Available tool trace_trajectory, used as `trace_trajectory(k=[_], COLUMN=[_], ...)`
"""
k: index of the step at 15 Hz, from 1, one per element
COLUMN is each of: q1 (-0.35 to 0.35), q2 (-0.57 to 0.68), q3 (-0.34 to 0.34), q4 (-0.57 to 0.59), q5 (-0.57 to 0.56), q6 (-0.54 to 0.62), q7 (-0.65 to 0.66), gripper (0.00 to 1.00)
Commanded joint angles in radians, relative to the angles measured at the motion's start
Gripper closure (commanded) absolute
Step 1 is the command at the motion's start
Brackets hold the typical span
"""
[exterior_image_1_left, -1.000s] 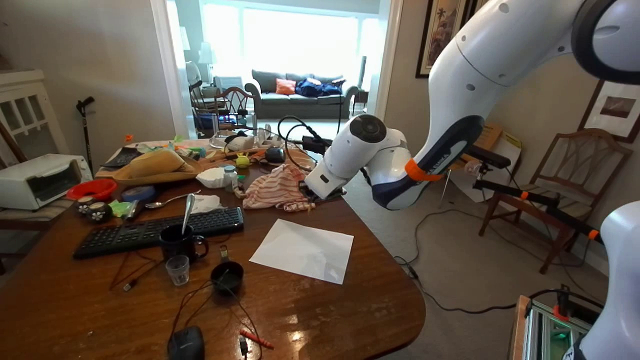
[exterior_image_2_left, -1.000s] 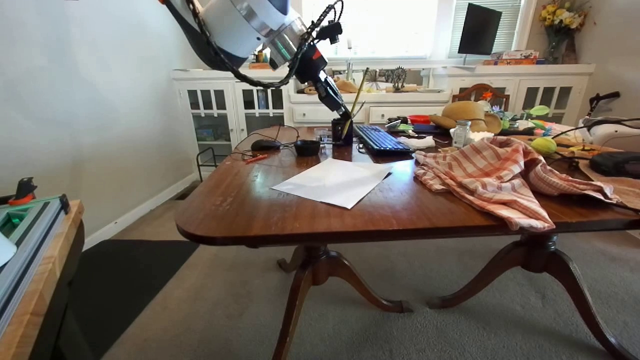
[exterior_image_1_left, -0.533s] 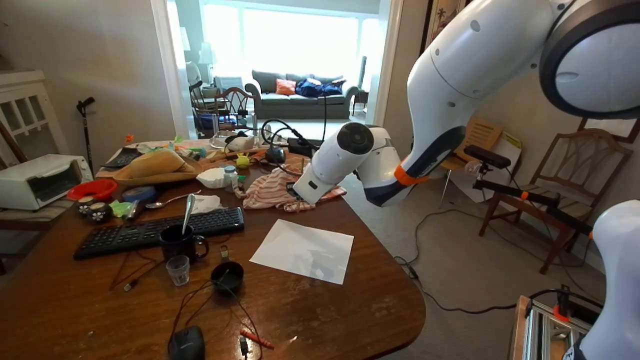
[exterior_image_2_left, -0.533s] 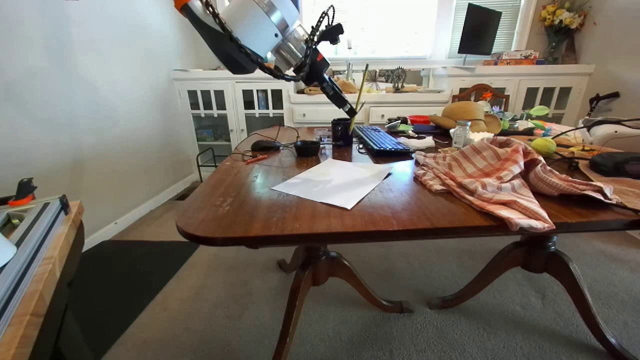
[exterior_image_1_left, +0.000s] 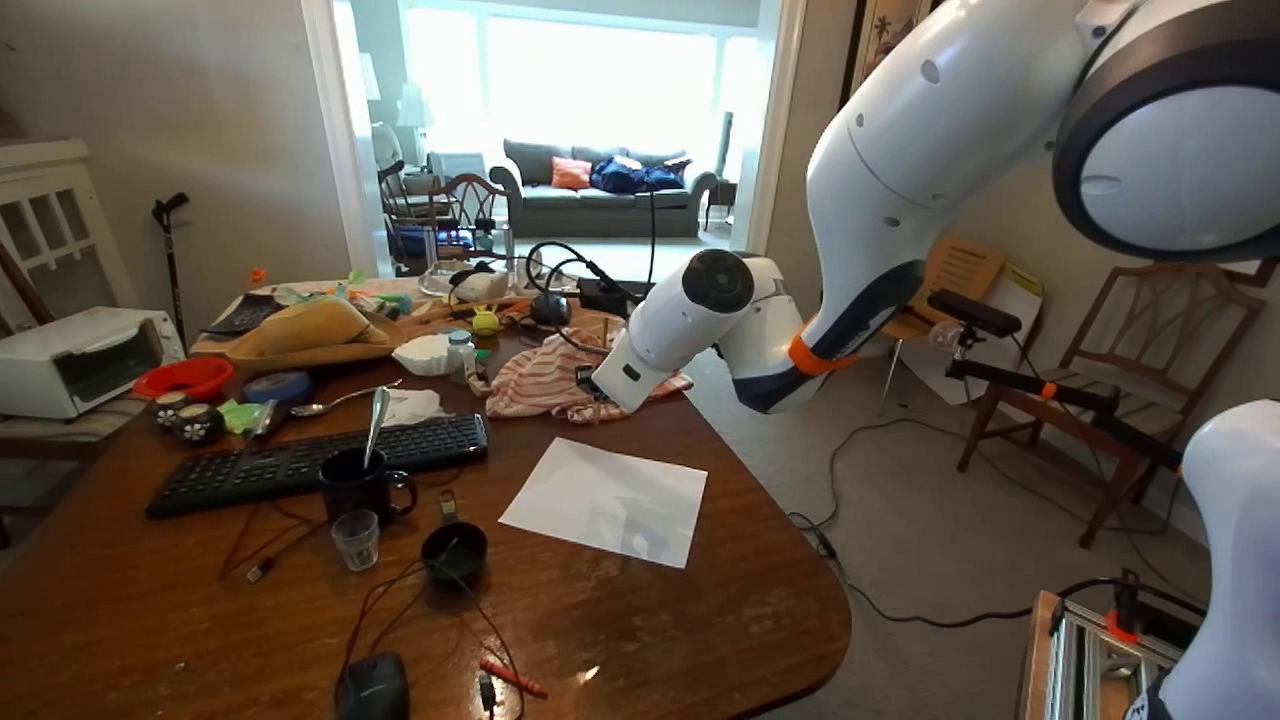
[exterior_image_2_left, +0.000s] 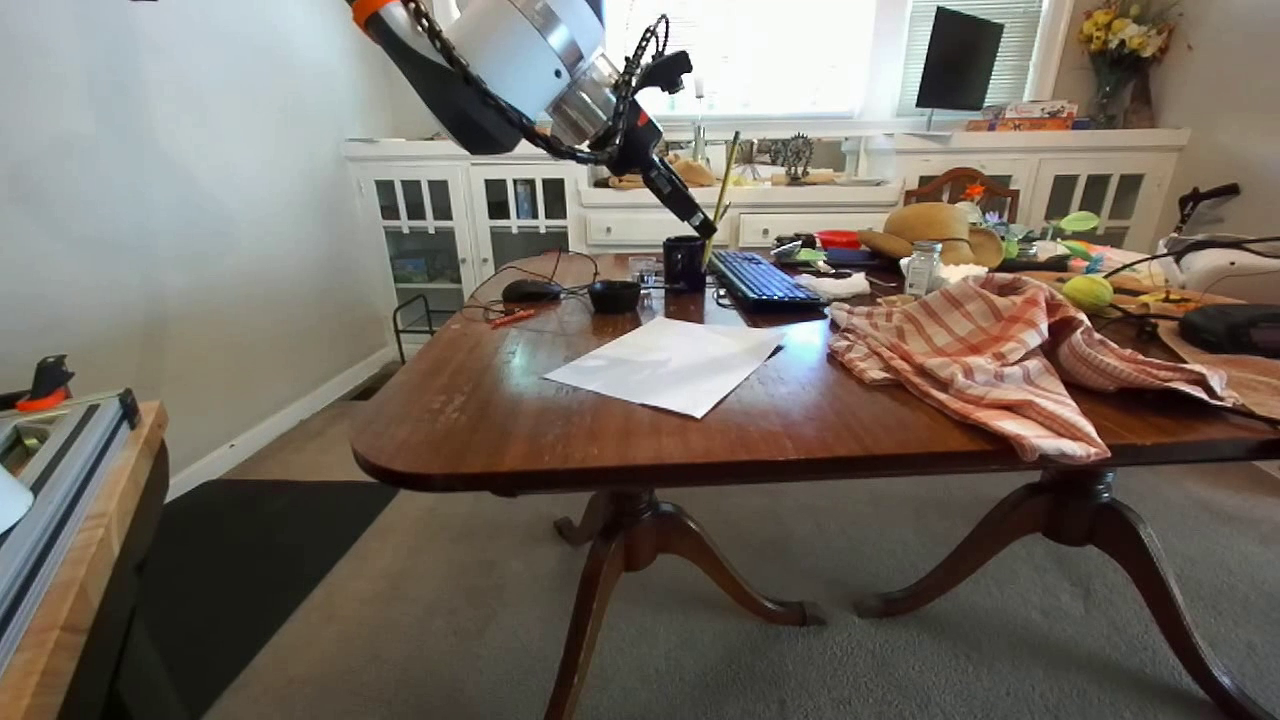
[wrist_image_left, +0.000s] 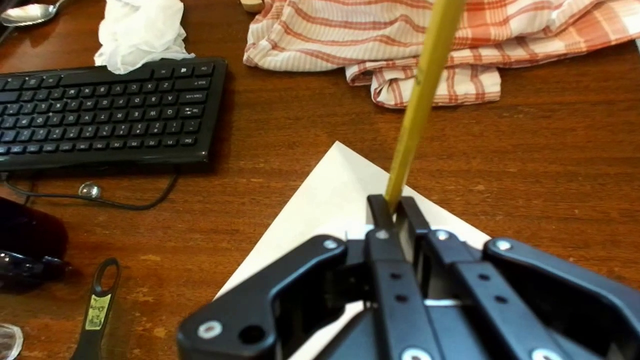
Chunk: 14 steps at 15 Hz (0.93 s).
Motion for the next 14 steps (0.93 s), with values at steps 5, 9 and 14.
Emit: trace_trajectory(k=[5, 9, 14], q1=[0.120, 0.145, 0.147], q2=[0.242, 0.354, 0.455], q3=[-0.188, -0.211, -0.185], q4=[0.035, -0.001, -0.018], q5=[0.108, 0.227, 0.417], q6=[0.229, 0.313, 0.375], q7=[0.029, 0.012, -0.116], gripper=[0.98, 0.98, 0.98])
